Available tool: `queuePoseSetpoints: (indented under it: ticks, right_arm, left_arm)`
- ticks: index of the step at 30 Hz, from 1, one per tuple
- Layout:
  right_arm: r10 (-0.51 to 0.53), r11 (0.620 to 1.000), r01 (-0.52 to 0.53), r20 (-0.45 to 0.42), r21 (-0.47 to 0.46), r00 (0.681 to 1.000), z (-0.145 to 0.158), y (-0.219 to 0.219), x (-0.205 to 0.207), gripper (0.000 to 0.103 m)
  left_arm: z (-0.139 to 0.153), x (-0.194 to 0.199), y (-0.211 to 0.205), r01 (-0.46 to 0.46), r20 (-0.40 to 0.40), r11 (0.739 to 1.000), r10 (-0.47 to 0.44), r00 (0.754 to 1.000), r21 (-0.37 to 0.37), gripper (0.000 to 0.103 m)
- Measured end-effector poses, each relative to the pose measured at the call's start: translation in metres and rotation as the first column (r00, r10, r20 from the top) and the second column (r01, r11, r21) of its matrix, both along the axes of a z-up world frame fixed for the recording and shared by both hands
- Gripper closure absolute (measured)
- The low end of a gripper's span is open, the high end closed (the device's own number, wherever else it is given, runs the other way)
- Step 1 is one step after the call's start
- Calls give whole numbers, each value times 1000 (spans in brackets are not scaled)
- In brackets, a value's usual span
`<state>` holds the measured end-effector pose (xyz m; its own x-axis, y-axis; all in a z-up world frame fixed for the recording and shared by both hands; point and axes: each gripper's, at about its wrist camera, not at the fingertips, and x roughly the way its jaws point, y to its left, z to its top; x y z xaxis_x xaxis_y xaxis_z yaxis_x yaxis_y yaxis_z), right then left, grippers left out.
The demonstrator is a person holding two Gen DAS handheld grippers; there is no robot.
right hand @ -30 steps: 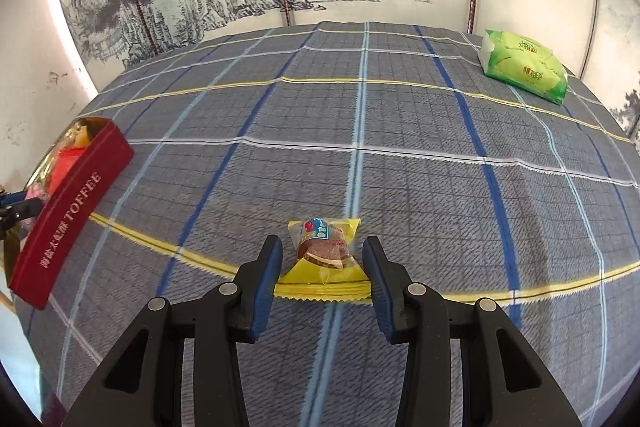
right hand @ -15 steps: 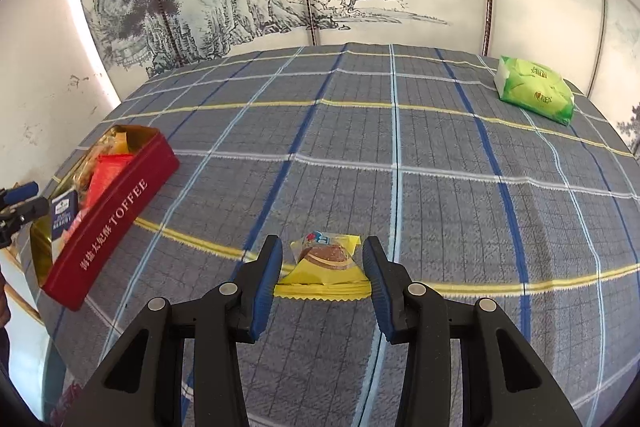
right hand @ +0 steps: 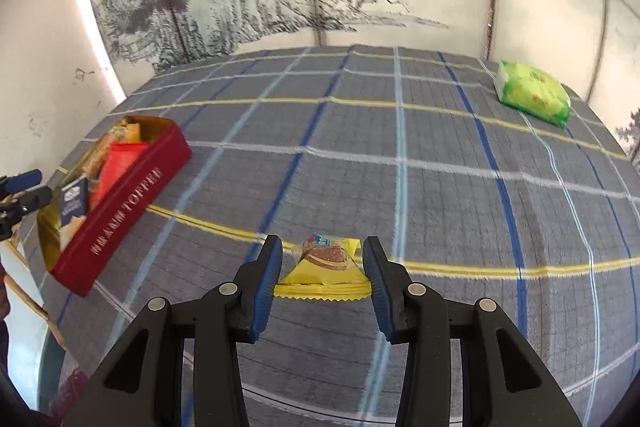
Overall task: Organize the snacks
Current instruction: 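Lower the pink candy into the tin and open the left gripper, then carry the yellow-wrapped candy into the tin and open the right gripper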
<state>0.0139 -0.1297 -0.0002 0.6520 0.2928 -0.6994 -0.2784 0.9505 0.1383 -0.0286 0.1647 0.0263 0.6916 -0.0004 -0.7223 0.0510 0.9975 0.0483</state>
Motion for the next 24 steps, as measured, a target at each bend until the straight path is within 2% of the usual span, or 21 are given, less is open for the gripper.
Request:
queuePoseSetpoints:
  ticks: [14,21,24]
  right_arm:
    - [167,986,-165,95,-30,981,52,83,4,60]
    - [261,965,-261,103,-17,960,65,135,15,60]
    - [303,953,-303,104,-18,947,67,160,21,60]
  left_arm:
    - [-2,-10,27,-44,0,998,44,999,-33,29]
    - [-2,-11,39,-65,-7,997,65,998,-42,29]
    - [-2,-12,43,-69,-7,997,69,998,-43,25]
